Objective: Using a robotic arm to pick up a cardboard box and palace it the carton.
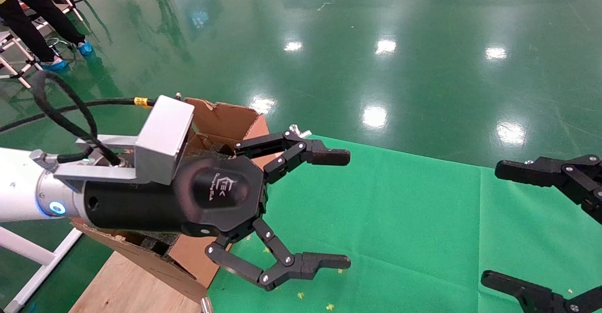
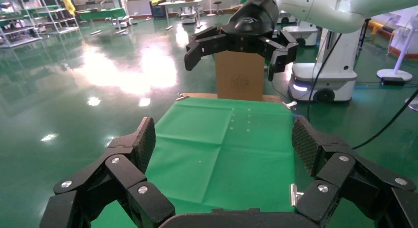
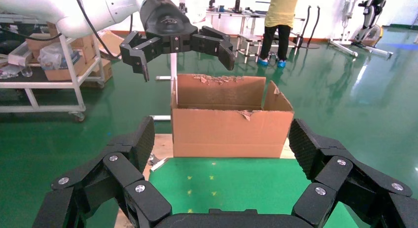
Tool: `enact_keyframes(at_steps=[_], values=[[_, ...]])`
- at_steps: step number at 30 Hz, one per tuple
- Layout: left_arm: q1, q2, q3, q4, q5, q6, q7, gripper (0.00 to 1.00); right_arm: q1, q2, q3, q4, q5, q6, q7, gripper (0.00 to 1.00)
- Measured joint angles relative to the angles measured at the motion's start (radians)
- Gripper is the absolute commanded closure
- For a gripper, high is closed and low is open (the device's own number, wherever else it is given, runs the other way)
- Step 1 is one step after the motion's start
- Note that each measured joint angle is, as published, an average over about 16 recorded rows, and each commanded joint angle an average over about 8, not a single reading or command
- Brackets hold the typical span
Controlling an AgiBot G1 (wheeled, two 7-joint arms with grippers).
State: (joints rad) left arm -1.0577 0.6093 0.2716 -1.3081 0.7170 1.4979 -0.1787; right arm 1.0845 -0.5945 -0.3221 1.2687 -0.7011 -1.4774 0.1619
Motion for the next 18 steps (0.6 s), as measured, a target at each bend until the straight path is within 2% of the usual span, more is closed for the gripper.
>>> enact_keyframes(at_steps=[18], values=[[-0.013,0.001,0.006,0.02,0.011,-0.002,-0.008,0.0,0.0,0.0,0.0,0.0,0.0,0.0,0.0,0.0]])
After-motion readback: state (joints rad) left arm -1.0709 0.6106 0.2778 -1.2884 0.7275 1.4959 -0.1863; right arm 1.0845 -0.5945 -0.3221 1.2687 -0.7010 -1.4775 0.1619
